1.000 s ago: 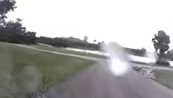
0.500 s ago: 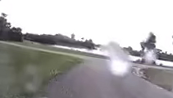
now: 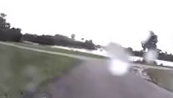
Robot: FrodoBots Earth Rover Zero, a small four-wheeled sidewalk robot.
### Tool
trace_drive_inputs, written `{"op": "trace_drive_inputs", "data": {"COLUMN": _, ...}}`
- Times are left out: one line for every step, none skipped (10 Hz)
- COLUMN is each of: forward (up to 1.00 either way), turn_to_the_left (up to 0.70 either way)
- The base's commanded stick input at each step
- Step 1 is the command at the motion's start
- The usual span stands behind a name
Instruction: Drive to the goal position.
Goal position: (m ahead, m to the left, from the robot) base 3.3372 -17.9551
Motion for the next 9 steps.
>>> {"op": "trace_drive_inputs", "data": {"forward": 0.70, "turn_to_the_left": 0.00}}
{"op": "trace_drive_inputs", "data": {"forward": 0.70, "turn_to_the_left": 0.00}}
{"op": "trace_drive_inputs", "data": {"forward": 0.70, "turn_to_the_left": 0.00}}
{"op": "trace_drive_inputs", "data": {"forward": 0.70, "turn_to_the_left": -0.05}}
{"op": "trace_drive_inputs", "data": {"forward": 0.70, "turn_to_the_left": -0.16}}
{"op": "trace_drive_inputs", "data": {"forward": 0.70, "turn_to_the_left": -0.27}}
{"op": "trace_drive_inputs", "data": {"forward": 0.70, "turn_to_the_left": -0.32}}
{"op": "trace_drive_inputs", "data": {"forward": 0.70, "turn_to_the_left": -0.33}}
{"op": "trace_drive_inputs", "data": {"forward": 0.70, "turn_to_the_left": -0.29}}
